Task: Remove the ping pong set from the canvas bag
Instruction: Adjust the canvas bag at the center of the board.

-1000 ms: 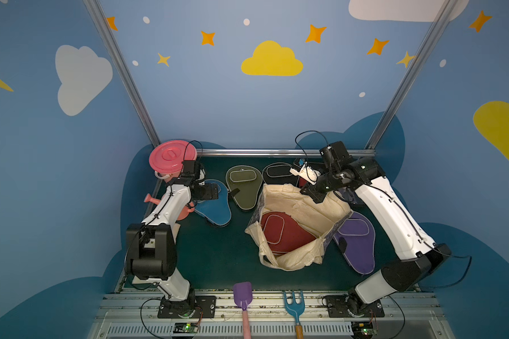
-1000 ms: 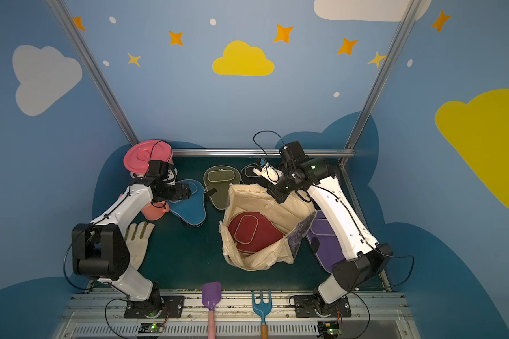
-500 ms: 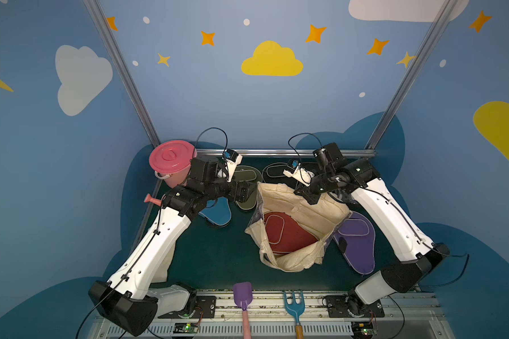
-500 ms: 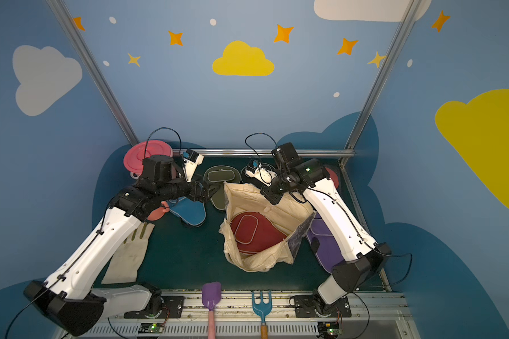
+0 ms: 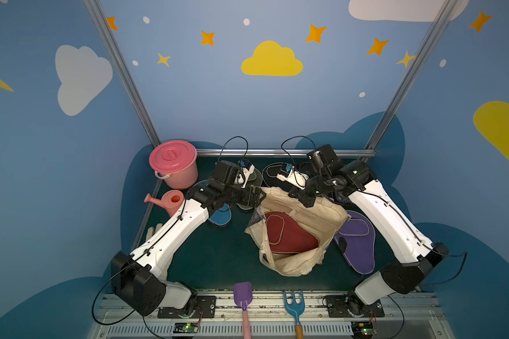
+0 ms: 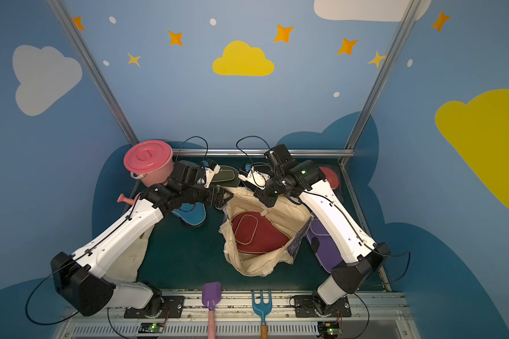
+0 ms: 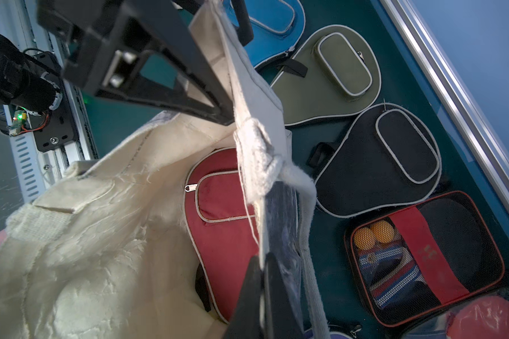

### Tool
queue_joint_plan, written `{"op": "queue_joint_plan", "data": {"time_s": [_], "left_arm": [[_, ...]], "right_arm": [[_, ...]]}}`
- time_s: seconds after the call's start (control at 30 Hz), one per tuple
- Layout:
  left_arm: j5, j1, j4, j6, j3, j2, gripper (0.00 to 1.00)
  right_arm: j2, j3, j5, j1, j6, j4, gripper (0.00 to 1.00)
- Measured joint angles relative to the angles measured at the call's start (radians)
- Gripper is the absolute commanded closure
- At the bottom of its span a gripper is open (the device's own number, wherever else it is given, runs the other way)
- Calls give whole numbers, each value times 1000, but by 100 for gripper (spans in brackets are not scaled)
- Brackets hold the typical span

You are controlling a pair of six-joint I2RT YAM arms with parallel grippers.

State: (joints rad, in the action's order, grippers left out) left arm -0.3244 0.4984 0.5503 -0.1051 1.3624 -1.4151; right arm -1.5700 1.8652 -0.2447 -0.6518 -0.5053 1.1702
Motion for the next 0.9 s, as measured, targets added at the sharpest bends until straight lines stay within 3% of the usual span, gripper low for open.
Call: {"op": "queue_joint_plan", "data": {"time_s": [0.07,0.1,0.17,0.2,0.3,0.4,0.6,0.9], "left_arm": [[0,4,0,-8,14,-8,86],[2,8,0,-10,18,-8,96],[4,13,8,-14,19,-3,97],[2,18,11,-16,19,2,97],[2,35,41,-24,18,34,97],[5,48,79,-35,5,92,97],[5,55,135,-69,1,186,97],[8,54,163,-97,26,113,97]], "right_arm": [[1,-1,6,-1,-1,0,100],[3,-2,14,-1,-1,1,100],[13,-8,27,-1,0,0,100],[19,-8,42,-2,2,-5,91],[42,-4,93,-5,41,-2,40],[82,3,124,-18,79,8,20],[247,-103,170,-182,145,19,15],[313,-292,163,-354,246,-10,15]]}}
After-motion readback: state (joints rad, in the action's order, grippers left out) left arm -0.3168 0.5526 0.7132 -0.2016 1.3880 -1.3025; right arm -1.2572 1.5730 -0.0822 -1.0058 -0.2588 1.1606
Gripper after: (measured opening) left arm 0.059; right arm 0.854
